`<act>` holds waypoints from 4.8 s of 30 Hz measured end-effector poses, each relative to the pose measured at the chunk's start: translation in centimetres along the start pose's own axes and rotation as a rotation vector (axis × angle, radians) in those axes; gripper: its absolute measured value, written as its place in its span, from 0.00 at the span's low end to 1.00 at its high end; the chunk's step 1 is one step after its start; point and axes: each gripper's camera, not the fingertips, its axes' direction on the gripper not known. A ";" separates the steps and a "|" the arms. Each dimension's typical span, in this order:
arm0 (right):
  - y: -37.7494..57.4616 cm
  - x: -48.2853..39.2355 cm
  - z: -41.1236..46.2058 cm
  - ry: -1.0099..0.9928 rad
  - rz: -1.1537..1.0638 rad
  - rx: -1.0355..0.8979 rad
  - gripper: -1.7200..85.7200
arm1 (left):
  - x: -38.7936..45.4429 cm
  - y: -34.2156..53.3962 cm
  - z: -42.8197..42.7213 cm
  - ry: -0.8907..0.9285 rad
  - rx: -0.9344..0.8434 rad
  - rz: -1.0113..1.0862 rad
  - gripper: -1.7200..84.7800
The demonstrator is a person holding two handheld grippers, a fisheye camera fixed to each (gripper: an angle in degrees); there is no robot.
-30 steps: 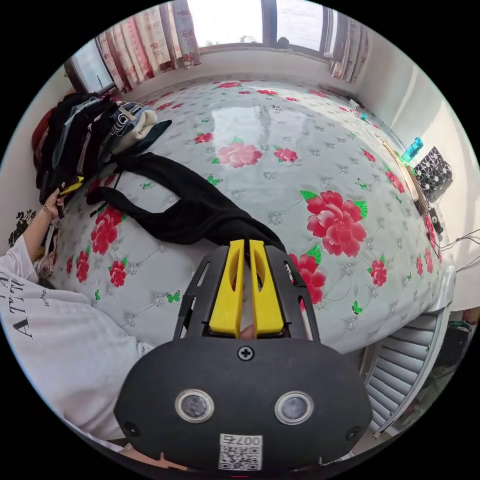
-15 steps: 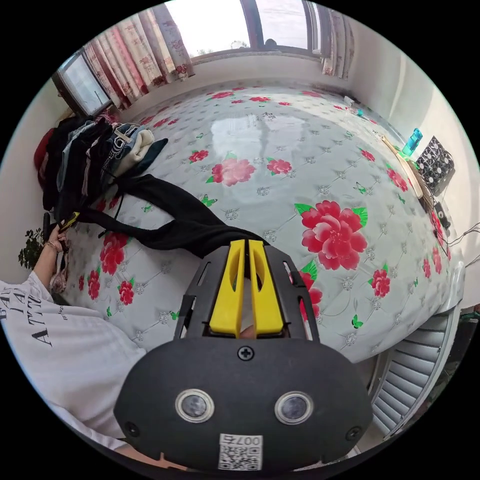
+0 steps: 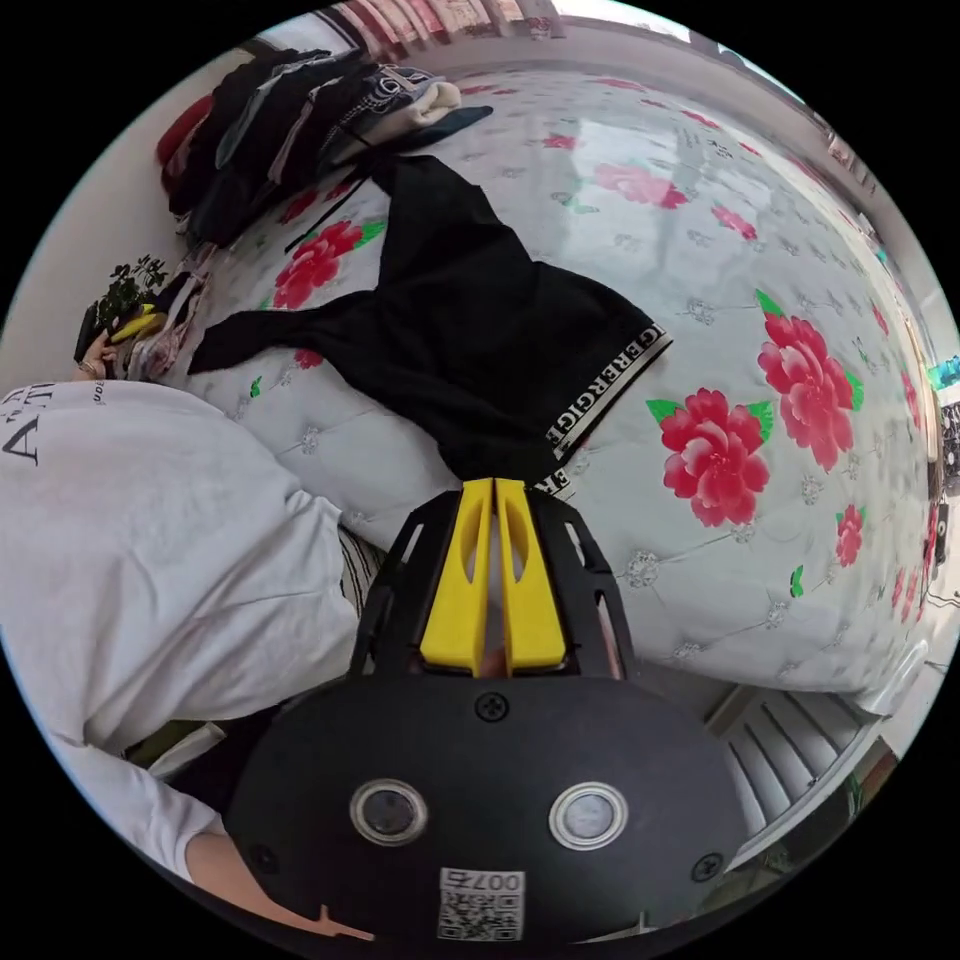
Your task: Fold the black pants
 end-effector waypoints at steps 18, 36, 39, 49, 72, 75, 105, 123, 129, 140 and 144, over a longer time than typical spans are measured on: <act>-7.8 -9.5 7.3 0.103 -0.164 0.027 0.05 | 11.0 10.5 18.8 -0.400 -0.282 0.615 0.14; -6.8 -11.4 9.8 0.163 -0.170 -0.098 0.02 | 13.4 1.3 15.0 -0.199 -0.394 0.765 0.01; -5.6 -11.9 10.3 0.168 -0.220 -0.170 0.02 | 13.4 -4.4 10.5 -0.010 -0.360 0.706 0.01; -5.5 -11.0 6.7 0.194 -0.051 0.017 0.03 | 10.3 -14.9 12.3 -0.050 -0.057 0.243 0.13; 2.1 -2.8 9.0 0.127 0.175 -0.199 0.02 | 10.2 -6.6 19.9 -0.242 -0.176 0.358 0.01; 2.0 -1.7 5.1 0.075 0.276 0.033 0.02 | 7.8 -6.2 16.0 -0.263 -0.083 0.256 0.01; -3.6 -3.7 9.5 0.045 0.190 -0.081 0.03 | 10.0 -8.8 20.2 -0.370 -0.212 0.444 0.02; -10.2 -7.2 10.5 0.118 0.042 -0.028 0.04 | 14.4 -2.3 24.9 -0.463 -0.193 0.634 0.02; -6.5 -3.7 9.4 0.215 0.027 -0.130 0.03 | 14.0 2.7 24.6 -0.397 -0.296 0.667 0.01; -7.1 2.2 1.3 -0.007 0.341 0.232 0.02 | 13.8 -0.8 19.6 -0.190 -0.153 0.576 0.10; -11.0 1.5 1.3 -0.060 0.305 0.280 0.04 | 19.5 -8.3 23.7 -0.170 -0.125 0.665 0.12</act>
